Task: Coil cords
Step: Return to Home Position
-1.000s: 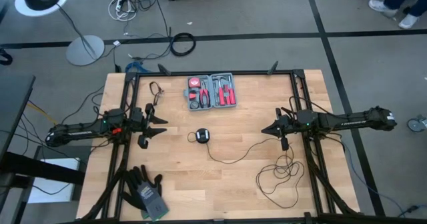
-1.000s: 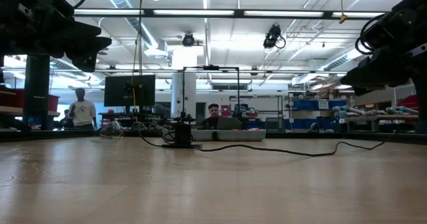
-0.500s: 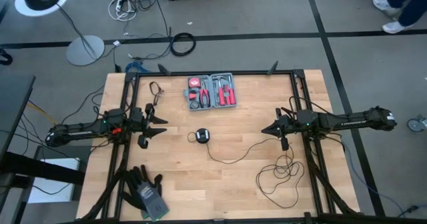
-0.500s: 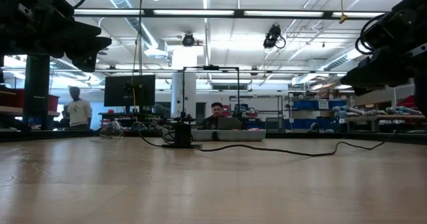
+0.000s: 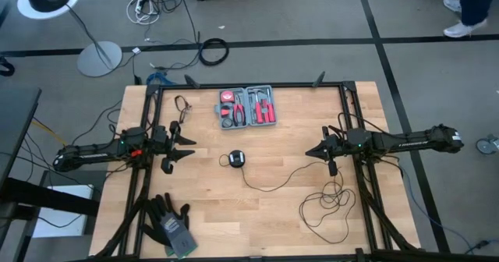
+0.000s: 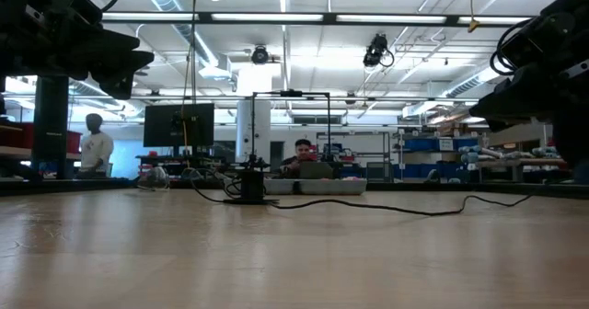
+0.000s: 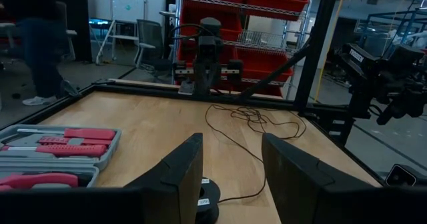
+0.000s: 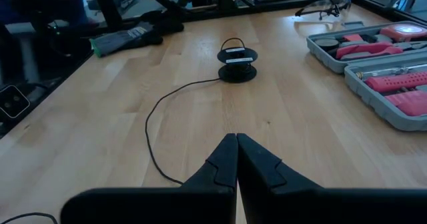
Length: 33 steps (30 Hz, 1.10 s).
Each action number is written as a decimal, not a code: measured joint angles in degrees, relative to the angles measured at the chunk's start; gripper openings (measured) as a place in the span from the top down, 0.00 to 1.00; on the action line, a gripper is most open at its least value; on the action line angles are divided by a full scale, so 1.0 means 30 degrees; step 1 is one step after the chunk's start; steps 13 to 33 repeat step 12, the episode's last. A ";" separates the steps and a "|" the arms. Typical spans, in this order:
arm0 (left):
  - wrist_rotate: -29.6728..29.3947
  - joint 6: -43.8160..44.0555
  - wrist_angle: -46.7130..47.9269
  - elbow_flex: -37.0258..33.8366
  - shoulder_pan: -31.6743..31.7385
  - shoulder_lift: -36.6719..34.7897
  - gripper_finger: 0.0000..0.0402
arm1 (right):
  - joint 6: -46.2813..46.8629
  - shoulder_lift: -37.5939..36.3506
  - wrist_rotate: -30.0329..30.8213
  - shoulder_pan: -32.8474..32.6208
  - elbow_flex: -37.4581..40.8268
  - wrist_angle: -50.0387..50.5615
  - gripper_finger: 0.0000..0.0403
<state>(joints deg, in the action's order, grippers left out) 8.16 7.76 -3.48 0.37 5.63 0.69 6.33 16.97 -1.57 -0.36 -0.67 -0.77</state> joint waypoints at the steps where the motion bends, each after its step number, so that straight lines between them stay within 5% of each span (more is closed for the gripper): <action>1: 0.0002 0.0004 0.0004 0.0001 0.0000 0.0000 0.61 | 0.0000 0.0000 -0.0002 0.0000 0.0000 0.0006 0.98; 33: 0.0000 -0.0003 -0.0003 0.0003 0.0000 0.0000 0.61 | 0.0007 0.0000 0.0001 0.0000 0.0000 0.0005 0.99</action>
